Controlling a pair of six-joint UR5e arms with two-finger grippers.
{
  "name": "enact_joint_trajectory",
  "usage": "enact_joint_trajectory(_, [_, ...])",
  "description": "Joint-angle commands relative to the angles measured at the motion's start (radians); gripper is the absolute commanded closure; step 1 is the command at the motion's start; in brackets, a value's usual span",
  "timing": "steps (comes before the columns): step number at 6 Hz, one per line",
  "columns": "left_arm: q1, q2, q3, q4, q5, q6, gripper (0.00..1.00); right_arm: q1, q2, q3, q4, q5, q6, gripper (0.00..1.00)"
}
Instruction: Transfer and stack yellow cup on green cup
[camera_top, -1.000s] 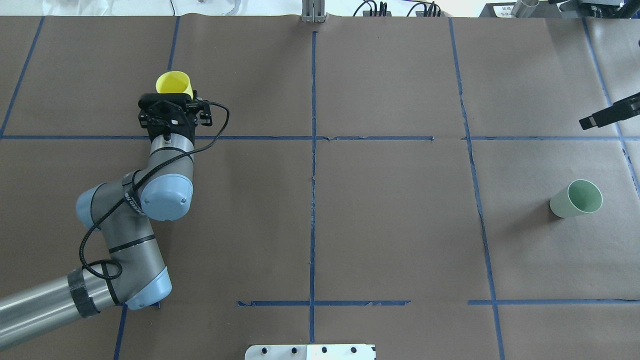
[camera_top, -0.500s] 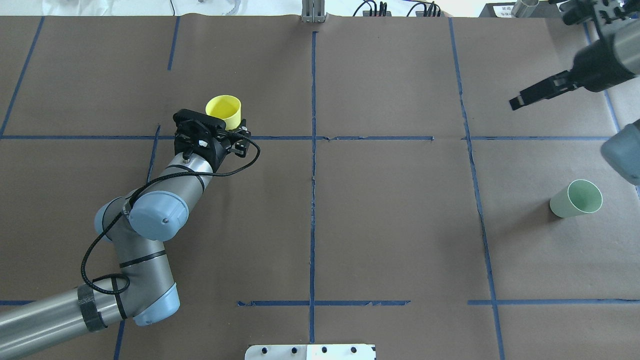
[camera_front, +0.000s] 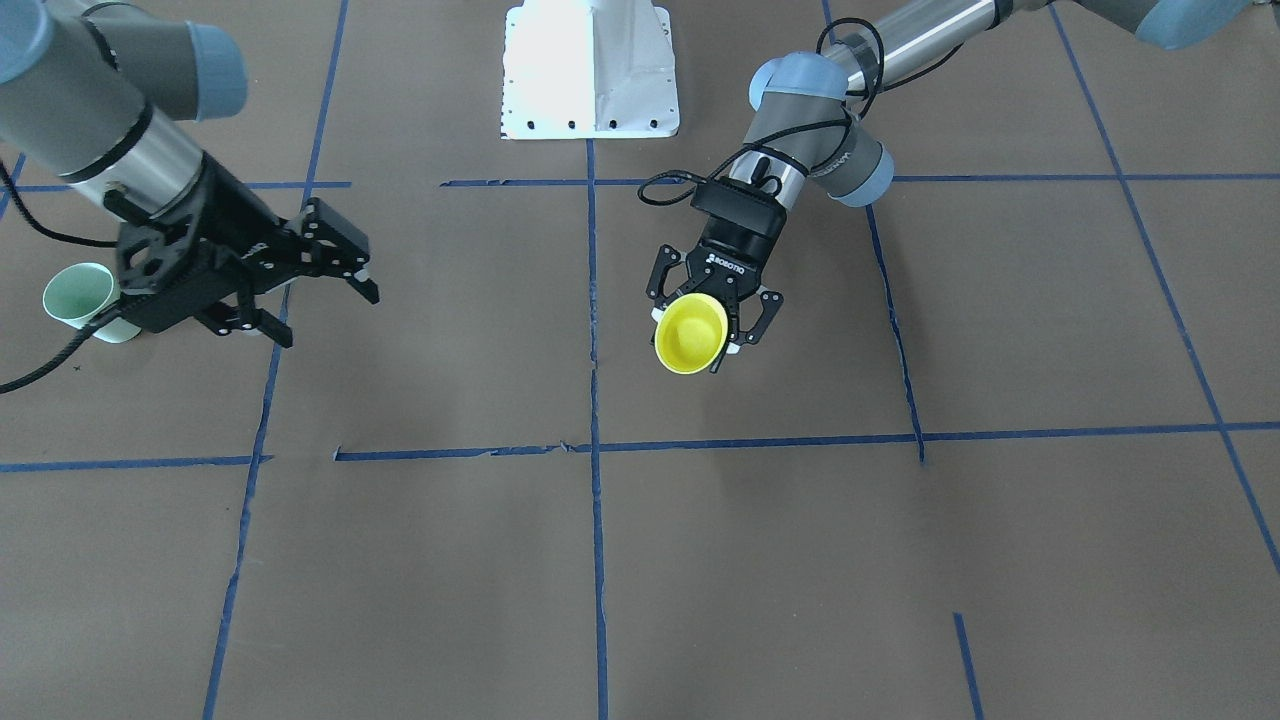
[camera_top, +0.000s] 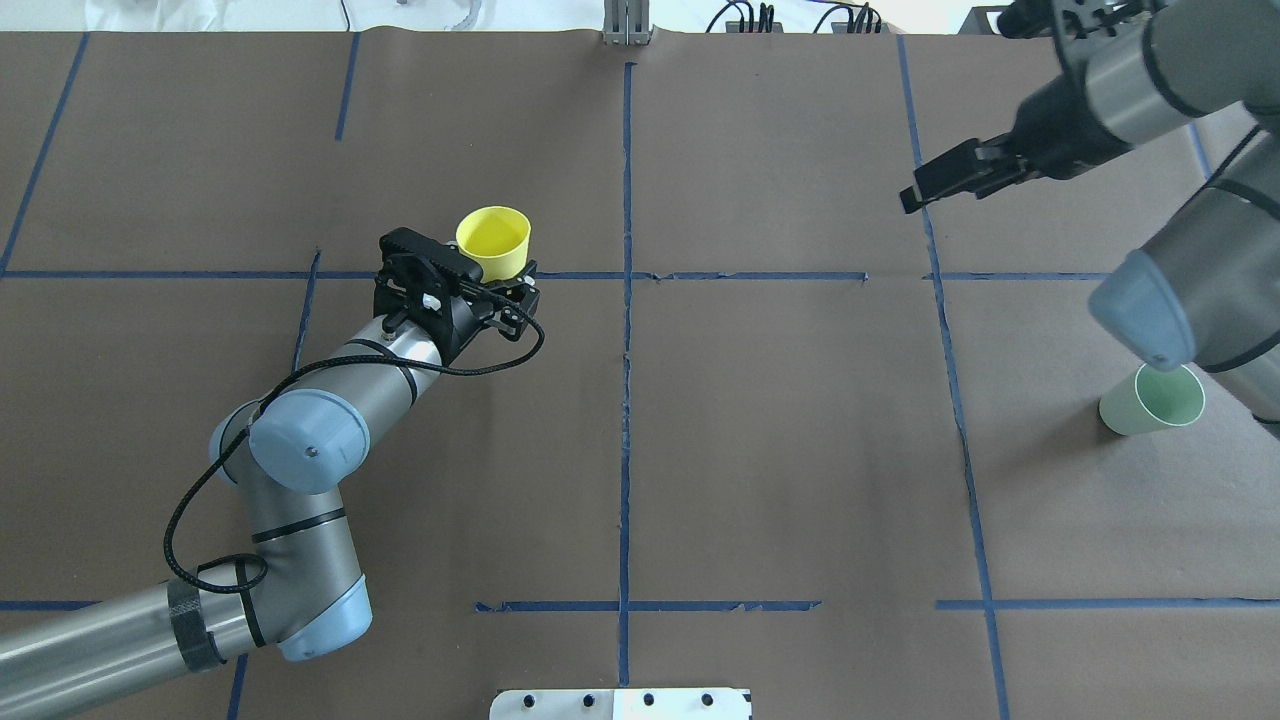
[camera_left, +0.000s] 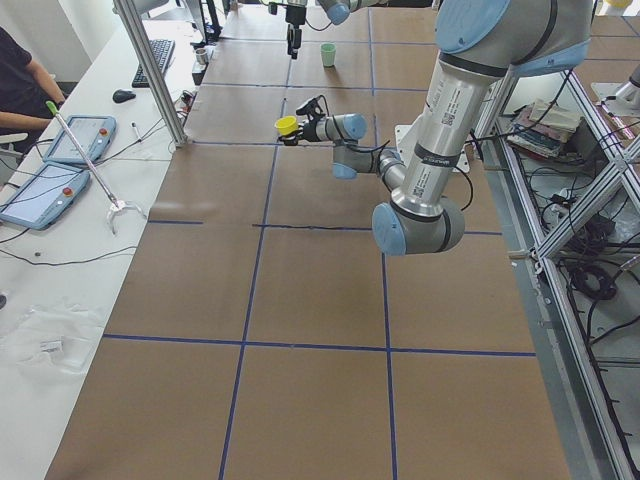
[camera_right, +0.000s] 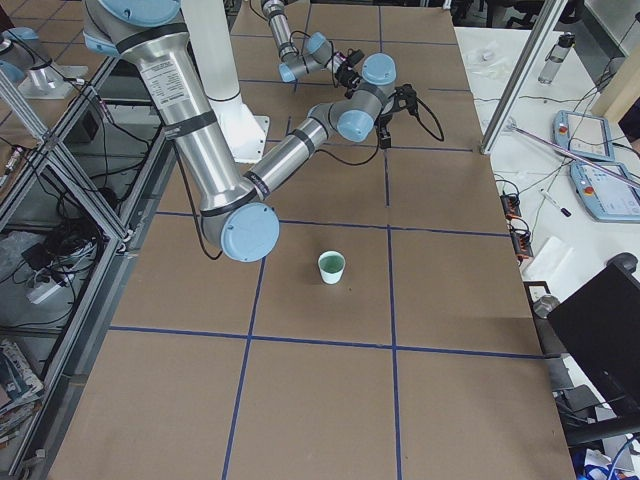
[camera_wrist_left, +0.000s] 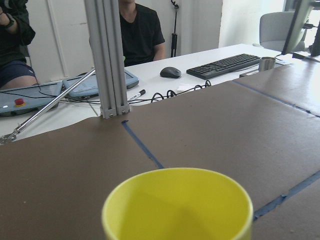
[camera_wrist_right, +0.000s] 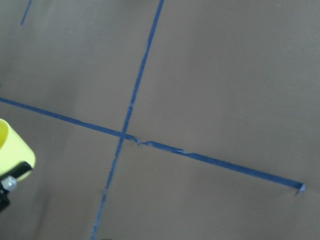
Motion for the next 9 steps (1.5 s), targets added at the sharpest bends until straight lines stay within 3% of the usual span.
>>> enact_joint_trajectory(1, [0.026, -0.040, 0.003, -0.006, -0.013, 0.044, 0.79, -0.066, 0.175, -0.043, -0.175, -0.006, 0.181, 0.01])
enact_joint_trajectory(2, [0.041, -0.056, 0.001, -0.006, -0.015, 0.052, 0.73, -0.084, 0.209, -0.044, -0.248, 0.011, 0.183, 0.02])
enact_joint_trajectory(3, [0.045, -0.054, -0.005, -0.009, -0.015, 0.055, 0.71, -0.089, 0.220, -0.064, -0.252, 0.052, 0.193, 0.03])
enact_joint_trajectory(4, [0.064, -0.050, -0.011, -0.015, -0.016, 0.175, 0.69, -0.112, 0.237, -0.113, -0.251, 0.083, 0.193, 0.03])
enact_joint_trajectory(5, [0.126, -0.050, -0.015, -0.048, -0.012, 0.213, 0.63, -0.126, 0.254, -0.130, -0.251, 0.106, 0.195, 0.03])
enact_joint_trajectory(9, [0.142, -0.045, -0.031, -0.084, -0.001, 0.215, 0.62, -0.190, 0.239, -0.112, -0.251, 0.112, 0.195, 0.02])
